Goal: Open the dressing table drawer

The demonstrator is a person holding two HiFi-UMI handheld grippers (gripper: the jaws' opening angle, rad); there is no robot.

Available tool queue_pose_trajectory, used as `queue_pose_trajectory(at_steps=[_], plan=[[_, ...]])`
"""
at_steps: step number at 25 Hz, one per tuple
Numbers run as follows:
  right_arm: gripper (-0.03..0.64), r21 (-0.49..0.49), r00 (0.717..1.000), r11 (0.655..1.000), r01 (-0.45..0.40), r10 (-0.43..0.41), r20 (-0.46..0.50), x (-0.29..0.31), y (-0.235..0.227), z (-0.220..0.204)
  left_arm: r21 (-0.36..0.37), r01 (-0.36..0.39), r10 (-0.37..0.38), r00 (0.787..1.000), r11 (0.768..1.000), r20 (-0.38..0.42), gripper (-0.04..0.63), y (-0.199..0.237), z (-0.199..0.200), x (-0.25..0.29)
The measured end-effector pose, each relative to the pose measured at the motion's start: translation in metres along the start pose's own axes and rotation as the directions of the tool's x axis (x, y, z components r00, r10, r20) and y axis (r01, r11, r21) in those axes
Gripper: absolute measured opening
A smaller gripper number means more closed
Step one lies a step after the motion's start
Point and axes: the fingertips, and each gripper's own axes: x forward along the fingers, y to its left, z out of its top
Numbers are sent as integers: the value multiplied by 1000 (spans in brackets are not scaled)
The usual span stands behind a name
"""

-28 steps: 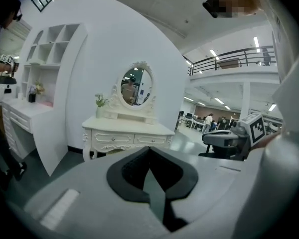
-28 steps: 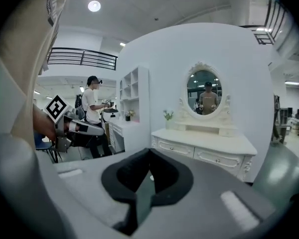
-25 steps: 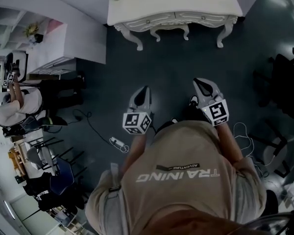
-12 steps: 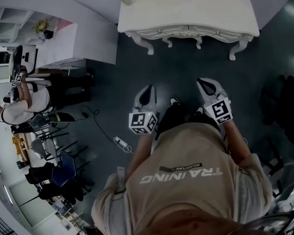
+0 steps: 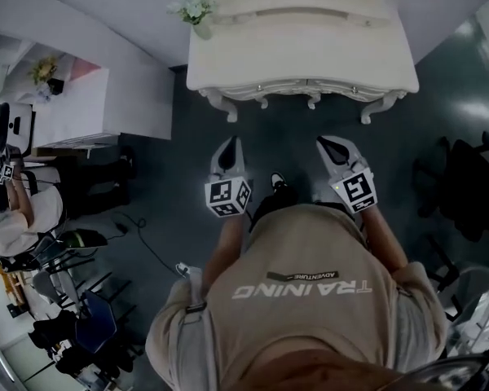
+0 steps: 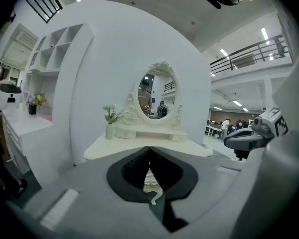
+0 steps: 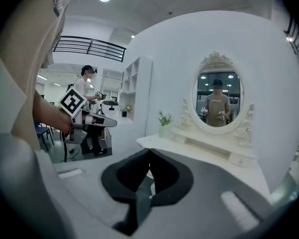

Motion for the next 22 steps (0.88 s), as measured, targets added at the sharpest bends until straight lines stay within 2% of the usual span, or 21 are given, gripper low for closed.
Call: queue_pose_trajectory(at_steps=[3,6,11,15,20,22], plan=[[3,11,998,998,62,-62,6,31,-17,16,13,29,-30,999,999,31,8,23,18,40],[3,77,996,993,84,-85,5,61,-26,19,27,55,-56,998,998,29,8,41,26,80],[3,128,998,991,32,-24,-59,99,-32,0,18,75,-75,997,997,-15,8,50,22,121],[3,146,998,989,-9,17,-58,137,-58,-8,0,66,-66,995,998,-73,8,59,12,163],[3,143,998,988,-66,67,-6,189,-124,-3,21,36,-33,993,999,-114,8,69,30,230],[3,117,996,989,-89,86,25,204,-159,8,55,43,-37,992,998,-120,8,64,44,261]])
